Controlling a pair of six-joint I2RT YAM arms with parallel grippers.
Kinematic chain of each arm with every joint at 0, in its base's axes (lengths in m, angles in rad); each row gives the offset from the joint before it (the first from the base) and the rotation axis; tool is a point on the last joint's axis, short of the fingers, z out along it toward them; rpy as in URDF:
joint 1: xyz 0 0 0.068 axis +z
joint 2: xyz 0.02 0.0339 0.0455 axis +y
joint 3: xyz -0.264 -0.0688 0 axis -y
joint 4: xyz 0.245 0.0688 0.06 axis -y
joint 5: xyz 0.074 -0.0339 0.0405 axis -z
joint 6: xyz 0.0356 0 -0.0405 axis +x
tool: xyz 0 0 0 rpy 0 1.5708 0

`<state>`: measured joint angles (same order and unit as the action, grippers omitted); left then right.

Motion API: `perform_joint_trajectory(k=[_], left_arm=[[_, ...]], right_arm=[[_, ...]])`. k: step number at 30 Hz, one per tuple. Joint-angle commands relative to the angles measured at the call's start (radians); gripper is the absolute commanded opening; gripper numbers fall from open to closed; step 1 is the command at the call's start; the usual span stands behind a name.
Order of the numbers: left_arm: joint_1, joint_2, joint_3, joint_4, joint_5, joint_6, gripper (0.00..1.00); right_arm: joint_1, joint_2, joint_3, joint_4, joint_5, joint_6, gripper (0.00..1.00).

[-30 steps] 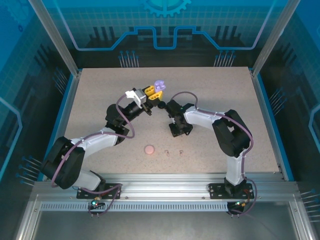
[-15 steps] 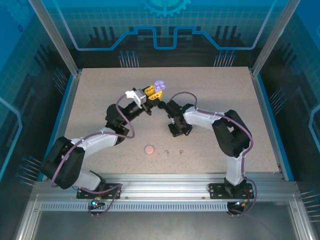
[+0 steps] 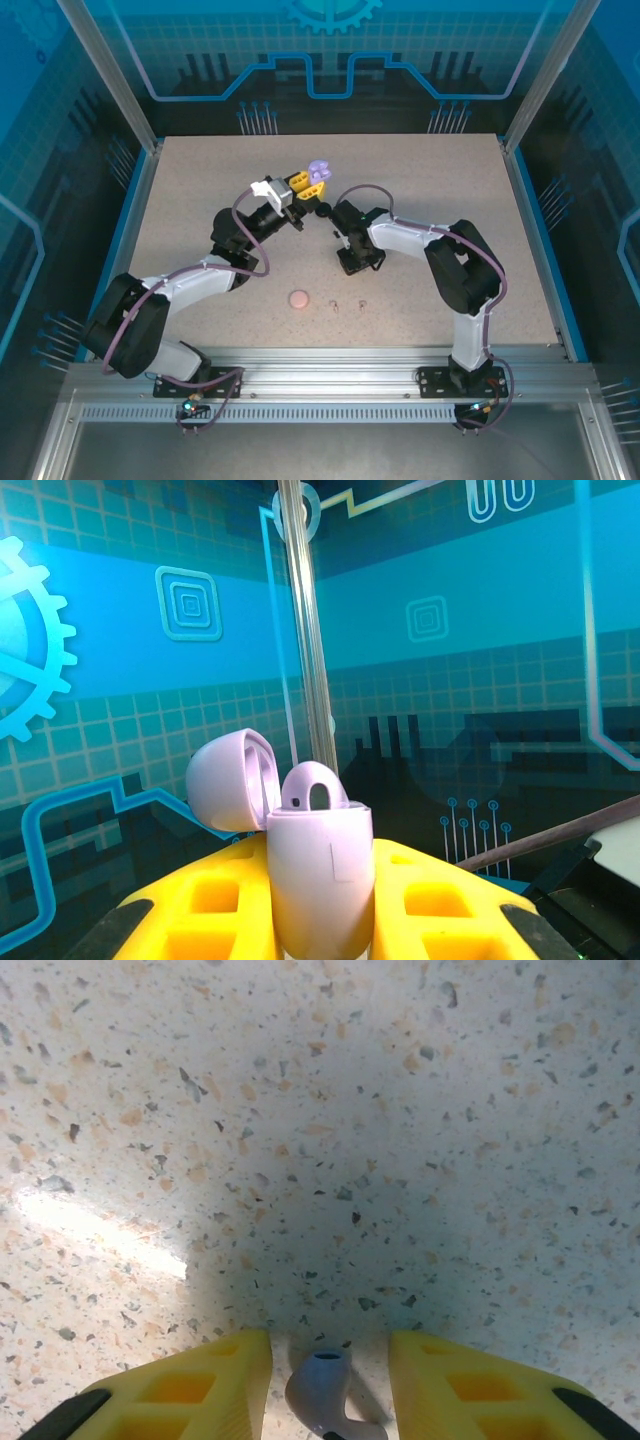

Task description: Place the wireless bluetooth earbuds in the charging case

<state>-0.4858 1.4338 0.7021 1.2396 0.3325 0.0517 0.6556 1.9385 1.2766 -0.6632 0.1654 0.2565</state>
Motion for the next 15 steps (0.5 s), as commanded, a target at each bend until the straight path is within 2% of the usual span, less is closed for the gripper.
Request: perform_joint_trajectory(k=[1,15], left_arm=[[-0.005,-0.003,0.01,0.035,-0.01,-0.008,0.0],[-0.006,-0.006,0.024,0.016,-0.004,-0.007,0.0]], right_arm=[[-0.003,-0.013,-0.034,-0.029,-0.036,-0.049,0.37],[-0.027,-0.051,-0.072,-0.02,-0.081,-0.076,0.35]])
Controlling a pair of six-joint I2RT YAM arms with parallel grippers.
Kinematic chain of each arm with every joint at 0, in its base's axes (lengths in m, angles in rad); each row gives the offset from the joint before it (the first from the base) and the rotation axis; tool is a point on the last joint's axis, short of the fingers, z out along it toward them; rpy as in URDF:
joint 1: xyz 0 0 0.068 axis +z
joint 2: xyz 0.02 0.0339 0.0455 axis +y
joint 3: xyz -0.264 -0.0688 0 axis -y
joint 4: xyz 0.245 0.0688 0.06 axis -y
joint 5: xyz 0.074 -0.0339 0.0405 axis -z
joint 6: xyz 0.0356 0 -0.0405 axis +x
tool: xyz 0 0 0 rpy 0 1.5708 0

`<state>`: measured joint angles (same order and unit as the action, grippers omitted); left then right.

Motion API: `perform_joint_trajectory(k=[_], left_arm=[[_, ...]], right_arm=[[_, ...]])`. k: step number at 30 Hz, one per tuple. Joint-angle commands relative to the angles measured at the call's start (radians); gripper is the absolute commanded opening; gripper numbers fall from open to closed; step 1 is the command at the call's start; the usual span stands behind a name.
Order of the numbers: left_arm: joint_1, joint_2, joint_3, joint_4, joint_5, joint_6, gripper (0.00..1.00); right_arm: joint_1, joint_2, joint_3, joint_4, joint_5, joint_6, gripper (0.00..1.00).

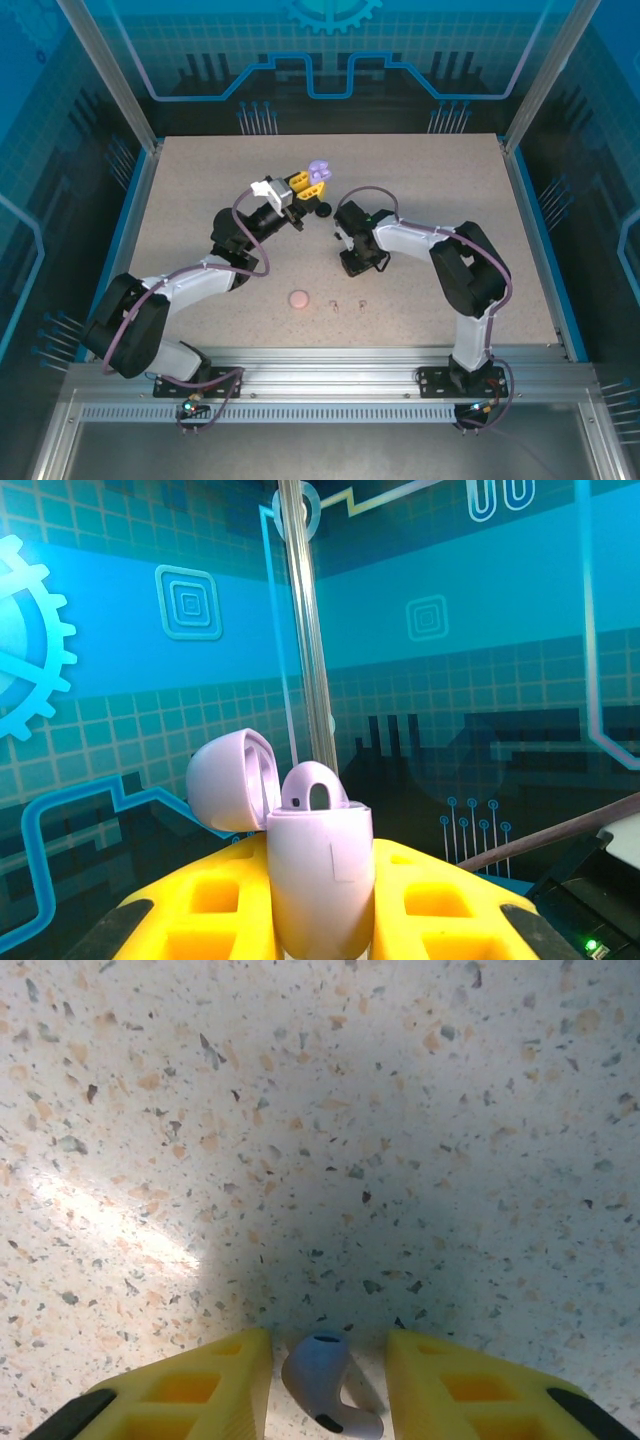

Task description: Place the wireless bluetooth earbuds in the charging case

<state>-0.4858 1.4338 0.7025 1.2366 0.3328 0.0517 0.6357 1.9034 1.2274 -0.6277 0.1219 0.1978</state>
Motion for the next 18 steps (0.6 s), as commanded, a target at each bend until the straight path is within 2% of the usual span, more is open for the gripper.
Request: perform_joint_trajectory(k=[1,18], left_arm=[[-0.005,-0.007,0.025,0.017,-0.005,-0.006,0.0],[-0.01,-0.009,0.022,0.011,-0.005,-0.006,0.0]], right_arm=[[-0.007,-0.018,-0.022,-0.056,-0.039,-0.018,0.35],[-0.007,-0.048,-0.011,-0.026,-0.039,0.035,0.19]])
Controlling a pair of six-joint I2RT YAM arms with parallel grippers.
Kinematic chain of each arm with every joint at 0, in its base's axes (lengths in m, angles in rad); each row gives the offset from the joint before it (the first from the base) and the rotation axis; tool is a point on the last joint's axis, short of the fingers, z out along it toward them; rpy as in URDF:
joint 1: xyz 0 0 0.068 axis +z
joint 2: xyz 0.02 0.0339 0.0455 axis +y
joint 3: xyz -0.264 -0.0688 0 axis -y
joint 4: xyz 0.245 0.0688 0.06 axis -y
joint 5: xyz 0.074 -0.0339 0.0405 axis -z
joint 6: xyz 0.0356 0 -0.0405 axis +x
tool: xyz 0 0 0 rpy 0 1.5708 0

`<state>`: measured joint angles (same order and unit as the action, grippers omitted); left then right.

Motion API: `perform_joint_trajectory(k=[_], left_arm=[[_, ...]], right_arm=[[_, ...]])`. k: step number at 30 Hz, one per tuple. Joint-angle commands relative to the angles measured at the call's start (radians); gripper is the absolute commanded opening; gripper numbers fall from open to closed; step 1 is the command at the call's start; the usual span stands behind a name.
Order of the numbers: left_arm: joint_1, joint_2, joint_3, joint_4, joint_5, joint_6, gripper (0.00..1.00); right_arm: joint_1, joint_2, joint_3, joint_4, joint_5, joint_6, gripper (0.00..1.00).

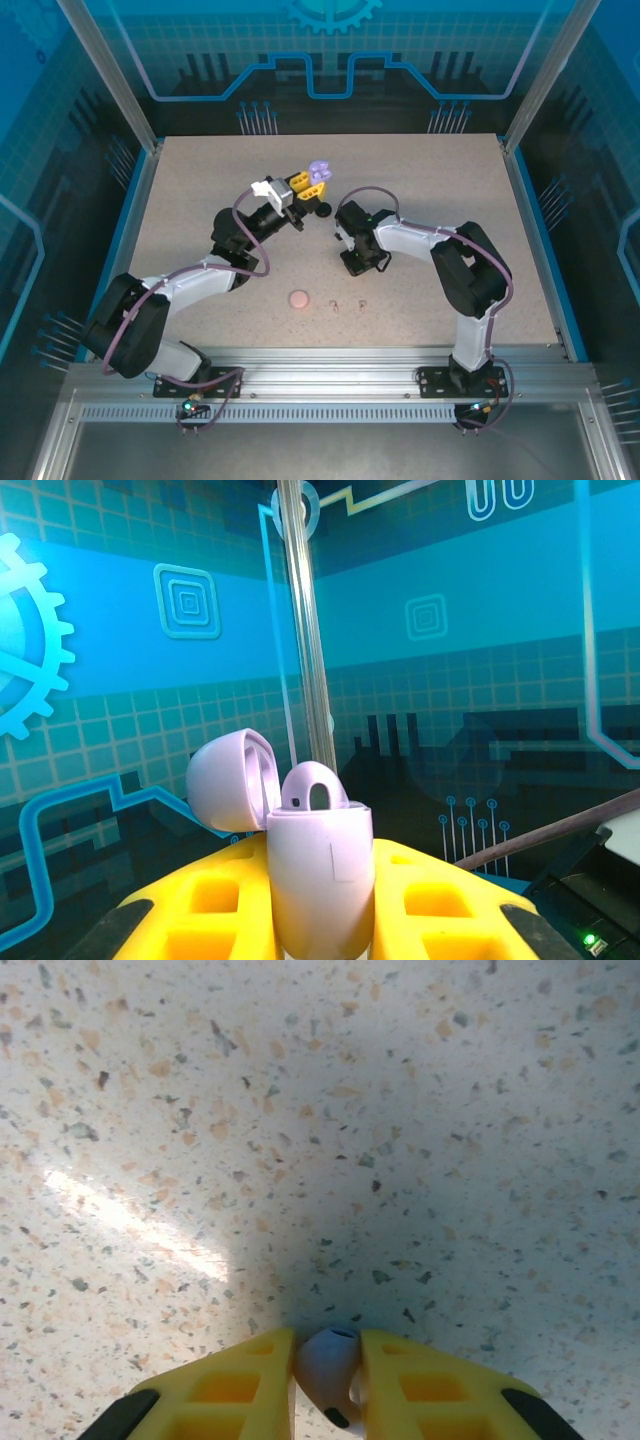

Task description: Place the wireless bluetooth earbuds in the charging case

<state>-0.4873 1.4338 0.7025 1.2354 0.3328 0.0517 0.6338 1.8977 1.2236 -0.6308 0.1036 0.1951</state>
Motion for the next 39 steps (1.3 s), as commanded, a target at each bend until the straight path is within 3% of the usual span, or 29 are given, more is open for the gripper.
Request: perform_joint_trajectory(k=[1,10,20,31,39], left_arm=[[-0.007,-0.009,0.021,0.013,-0.005,-0.004,0.0],[-0.007,-0.007,0.031,0.014,0.007,-0.004,0.0],[-0.013,0.004,0.051,0.007,0.047,0.0,0.0],[-0.045,0.035,0.088,0.01,0.052,0.014,0.0],[-0.059,0.066,0.101,0.027,0.037,0.017,0.0]], right_arm=[[-0.005,-0.059,-0.006,-0.021,-0.021,0.046,0.18],[-0.041,-0.272,0.066,-0.048,-0.009,0.117,0.16],[-0.086,-0.517,0.287,-0.076,0.005,0.179,0.17],[-0.055,-0.57,0.451,0.01,-0.064,0.271,0.17],[0.022,-0.548,0.456,0.091,-0.022,0.32,0.17]])
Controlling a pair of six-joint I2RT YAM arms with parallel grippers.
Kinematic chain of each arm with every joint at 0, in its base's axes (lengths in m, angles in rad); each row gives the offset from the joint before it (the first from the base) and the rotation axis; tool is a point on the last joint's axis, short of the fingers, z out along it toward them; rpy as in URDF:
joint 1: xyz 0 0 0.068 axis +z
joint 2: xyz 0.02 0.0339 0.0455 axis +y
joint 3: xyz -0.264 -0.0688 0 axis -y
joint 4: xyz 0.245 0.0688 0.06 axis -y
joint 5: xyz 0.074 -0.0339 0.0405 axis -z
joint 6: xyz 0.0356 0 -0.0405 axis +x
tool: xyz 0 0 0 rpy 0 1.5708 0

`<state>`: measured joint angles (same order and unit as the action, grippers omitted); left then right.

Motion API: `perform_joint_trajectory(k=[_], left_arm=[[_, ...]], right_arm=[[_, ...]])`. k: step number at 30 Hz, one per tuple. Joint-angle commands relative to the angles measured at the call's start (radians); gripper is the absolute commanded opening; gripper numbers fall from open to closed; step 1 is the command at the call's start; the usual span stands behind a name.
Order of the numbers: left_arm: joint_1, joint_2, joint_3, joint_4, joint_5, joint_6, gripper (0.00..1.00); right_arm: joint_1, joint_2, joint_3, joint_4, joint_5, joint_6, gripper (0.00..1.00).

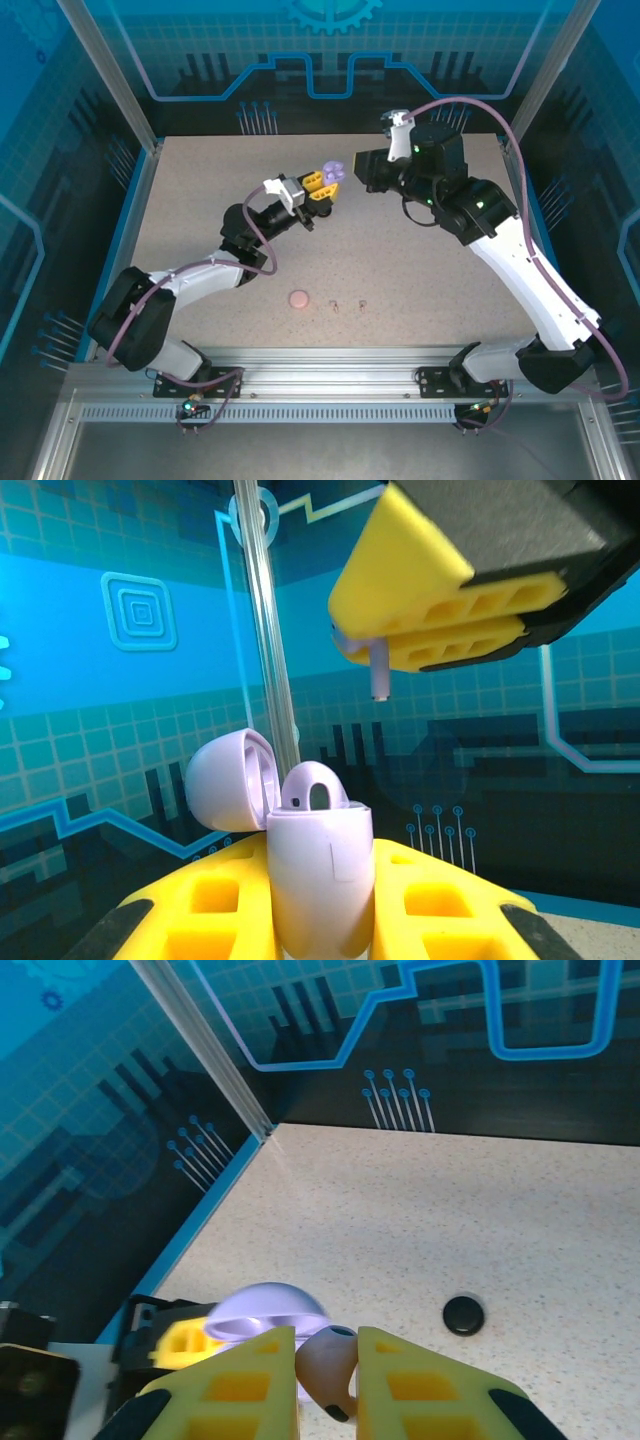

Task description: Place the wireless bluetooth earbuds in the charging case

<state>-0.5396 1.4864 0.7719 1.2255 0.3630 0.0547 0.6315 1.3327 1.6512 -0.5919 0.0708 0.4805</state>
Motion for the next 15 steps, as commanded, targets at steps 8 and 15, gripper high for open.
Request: perform_joint_trajectory(k=[8,15], left_arm=[[-0.009,0.018,0.033,0.045,-0.001,0.016,0.0],[-0.009,0.019,0.033,0.05,-0.005,0.014,0.0]], right_arm=[[0.062,0.04,-0.002,0.094,0.029,0.069,0.17],[0.069,0.046,-0.024,0.104,0.019,0.088,0.17]])
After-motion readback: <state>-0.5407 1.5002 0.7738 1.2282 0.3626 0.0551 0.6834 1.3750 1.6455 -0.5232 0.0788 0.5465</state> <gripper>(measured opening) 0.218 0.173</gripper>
